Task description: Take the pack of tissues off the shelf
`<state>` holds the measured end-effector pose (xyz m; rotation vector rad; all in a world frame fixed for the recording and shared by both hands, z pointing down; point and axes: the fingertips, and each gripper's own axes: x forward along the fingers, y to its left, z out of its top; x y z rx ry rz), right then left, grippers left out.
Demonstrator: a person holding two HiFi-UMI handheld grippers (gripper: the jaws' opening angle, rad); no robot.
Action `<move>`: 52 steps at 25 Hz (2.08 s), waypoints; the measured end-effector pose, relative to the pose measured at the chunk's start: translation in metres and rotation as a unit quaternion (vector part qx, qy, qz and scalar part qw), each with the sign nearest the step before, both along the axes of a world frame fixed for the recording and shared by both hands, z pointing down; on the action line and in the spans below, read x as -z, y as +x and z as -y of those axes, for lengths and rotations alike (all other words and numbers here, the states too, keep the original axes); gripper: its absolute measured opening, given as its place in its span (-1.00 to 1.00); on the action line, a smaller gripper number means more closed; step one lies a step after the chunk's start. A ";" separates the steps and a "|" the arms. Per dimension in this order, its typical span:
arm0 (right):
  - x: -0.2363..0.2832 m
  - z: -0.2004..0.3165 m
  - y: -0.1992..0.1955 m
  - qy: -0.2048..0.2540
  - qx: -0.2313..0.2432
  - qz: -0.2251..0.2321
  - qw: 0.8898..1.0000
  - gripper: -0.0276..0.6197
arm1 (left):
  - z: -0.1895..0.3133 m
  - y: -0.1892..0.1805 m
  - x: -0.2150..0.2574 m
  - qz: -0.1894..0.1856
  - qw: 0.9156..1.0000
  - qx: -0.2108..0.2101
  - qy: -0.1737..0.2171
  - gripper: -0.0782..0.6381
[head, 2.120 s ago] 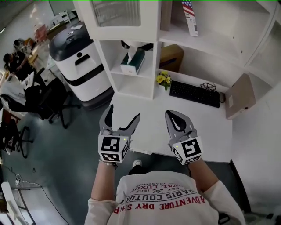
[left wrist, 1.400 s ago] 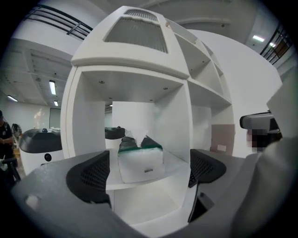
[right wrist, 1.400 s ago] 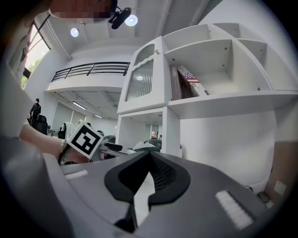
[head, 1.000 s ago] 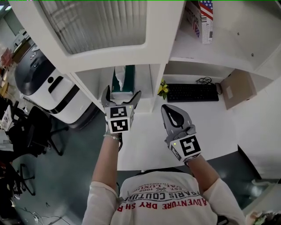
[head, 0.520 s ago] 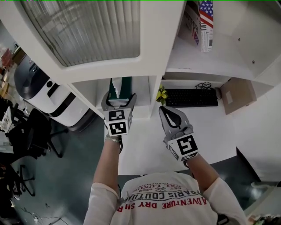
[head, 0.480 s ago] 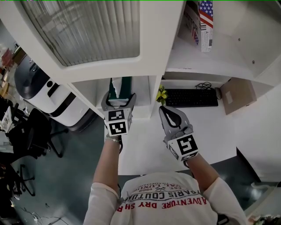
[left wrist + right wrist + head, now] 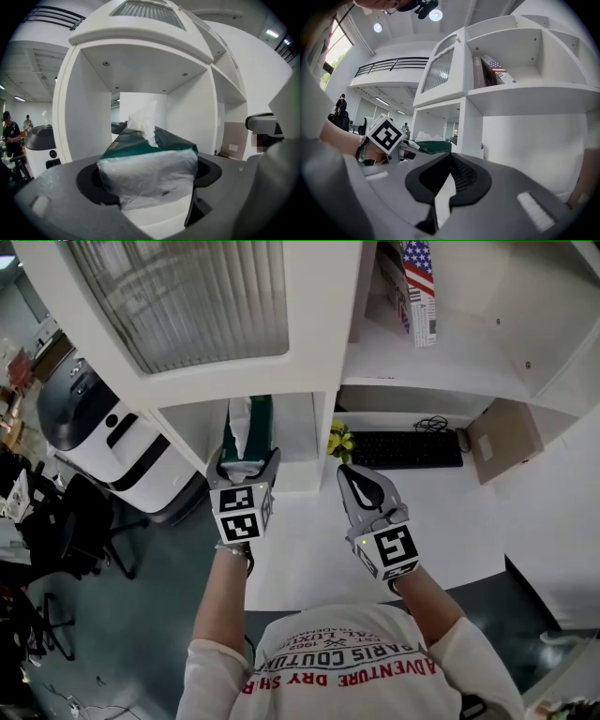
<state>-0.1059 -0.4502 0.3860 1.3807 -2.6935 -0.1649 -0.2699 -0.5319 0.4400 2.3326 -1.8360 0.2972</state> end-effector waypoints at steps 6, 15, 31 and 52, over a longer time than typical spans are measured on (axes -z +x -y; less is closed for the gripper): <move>0.005 -0.026 -0.002 0.012 -0.004 0.003 1.000 -0.92 | -0.055 0.000 0.023 -0.006 1.000 -0.022 0.020 0.46; 0.006 -0.081 -0.014 0.024 0.001 0.004 1.000 -0.92 | -0.154 -0.012 0.052 -0.003 0.997 -0.038 0.074 0.46; 0.006 -0.158 -0.036 0.065 0.031 -0.007 0.997 -0.92 | -0.265 -0.044 0.052 -0.005 0.991 -0.052 0.121 0.46; 0.007 -0.159 -0.038 0.061 0.032 -0.007 0.998 -0.92 | -0.255 -0.040 0.057 -0.002 0.988 -0.076 0.136 0.46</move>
